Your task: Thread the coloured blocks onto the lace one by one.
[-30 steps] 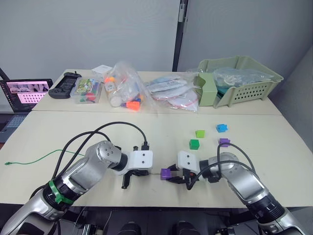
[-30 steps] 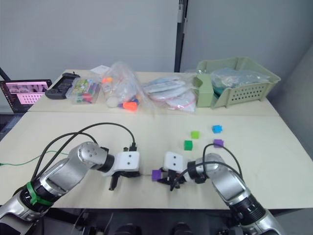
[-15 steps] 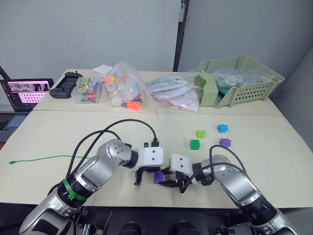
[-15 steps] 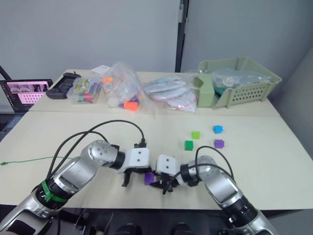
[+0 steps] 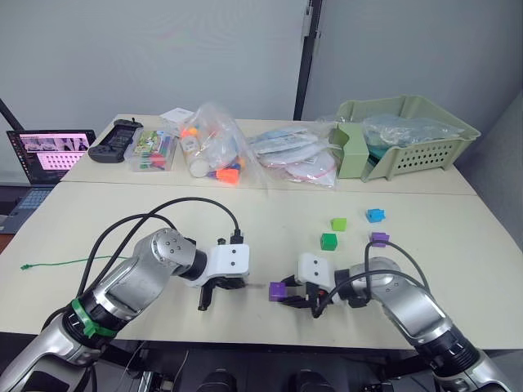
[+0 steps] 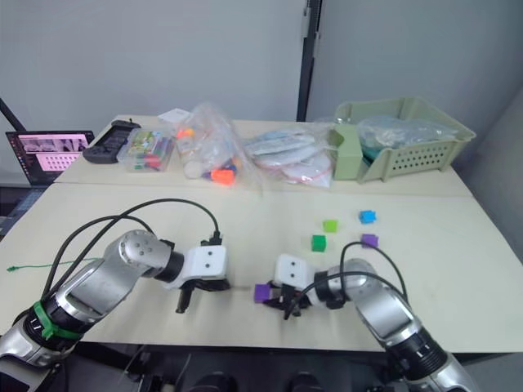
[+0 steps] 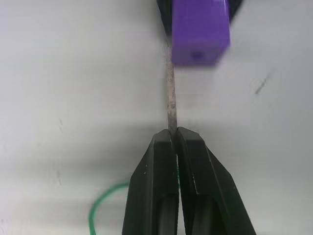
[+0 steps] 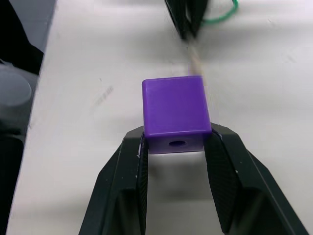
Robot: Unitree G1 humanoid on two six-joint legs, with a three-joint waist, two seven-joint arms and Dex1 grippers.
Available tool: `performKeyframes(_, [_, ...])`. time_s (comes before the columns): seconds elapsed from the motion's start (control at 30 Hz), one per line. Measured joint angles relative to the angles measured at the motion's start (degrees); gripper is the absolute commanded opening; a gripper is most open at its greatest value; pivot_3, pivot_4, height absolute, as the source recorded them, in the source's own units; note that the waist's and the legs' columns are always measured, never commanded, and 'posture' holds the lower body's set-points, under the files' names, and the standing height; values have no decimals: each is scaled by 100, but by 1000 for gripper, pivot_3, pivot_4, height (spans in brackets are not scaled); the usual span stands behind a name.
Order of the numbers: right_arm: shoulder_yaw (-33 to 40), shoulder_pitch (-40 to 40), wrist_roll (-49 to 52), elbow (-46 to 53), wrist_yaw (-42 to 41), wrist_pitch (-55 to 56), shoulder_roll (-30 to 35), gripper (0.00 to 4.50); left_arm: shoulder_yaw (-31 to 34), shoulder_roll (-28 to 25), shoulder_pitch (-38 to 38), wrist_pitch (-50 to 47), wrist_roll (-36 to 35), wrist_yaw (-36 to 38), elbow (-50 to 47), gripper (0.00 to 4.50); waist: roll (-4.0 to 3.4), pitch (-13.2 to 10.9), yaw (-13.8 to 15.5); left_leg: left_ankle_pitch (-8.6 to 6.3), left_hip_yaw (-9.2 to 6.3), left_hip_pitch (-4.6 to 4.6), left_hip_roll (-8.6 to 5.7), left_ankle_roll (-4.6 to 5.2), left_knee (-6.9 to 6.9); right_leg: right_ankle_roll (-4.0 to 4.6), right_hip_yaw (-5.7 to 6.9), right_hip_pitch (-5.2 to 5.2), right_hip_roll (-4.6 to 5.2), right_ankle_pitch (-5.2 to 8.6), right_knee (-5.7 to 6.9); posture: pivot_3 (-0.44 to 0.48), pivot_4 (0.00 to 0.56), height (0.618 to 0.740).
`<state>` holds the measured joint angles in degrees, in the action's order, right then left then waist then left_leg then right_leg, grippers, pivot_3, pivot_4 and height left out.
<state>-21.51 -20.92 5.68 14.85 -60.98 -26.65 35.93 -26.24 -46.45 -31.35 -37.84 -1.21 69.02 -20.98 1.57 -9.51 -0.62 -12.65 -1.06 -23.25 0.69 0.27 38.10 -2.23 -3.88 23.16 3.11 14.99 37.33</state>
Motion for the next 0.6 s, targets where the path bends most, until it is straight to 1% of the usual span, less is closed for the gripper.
performKeyframes(0.1, [14,22,7,20,22,31,52,1142,23,-53,56,-20,-119,30,-96,0,0,0,-3,0,1,0,1,0,0,0,0,0,-2,0,-1,0,150,740])
performKeyframes(0.3, [4,21,9,32,39,12,22,1142,22,-46,76,-96,-128,-33,-105,0,0,0,-15,0,2,-1,3,0,0,0,0,1,-5,0,-3,0,150,740])
performKeyframes(0.6, [-44,-14,-1,36,78,-28,-77,1142,-7,83,75,-97,-128,-90,-118,0,0,0,-34,0,2,-1,9,0,0,1,0,2,-11,0,-3,0,150,740])
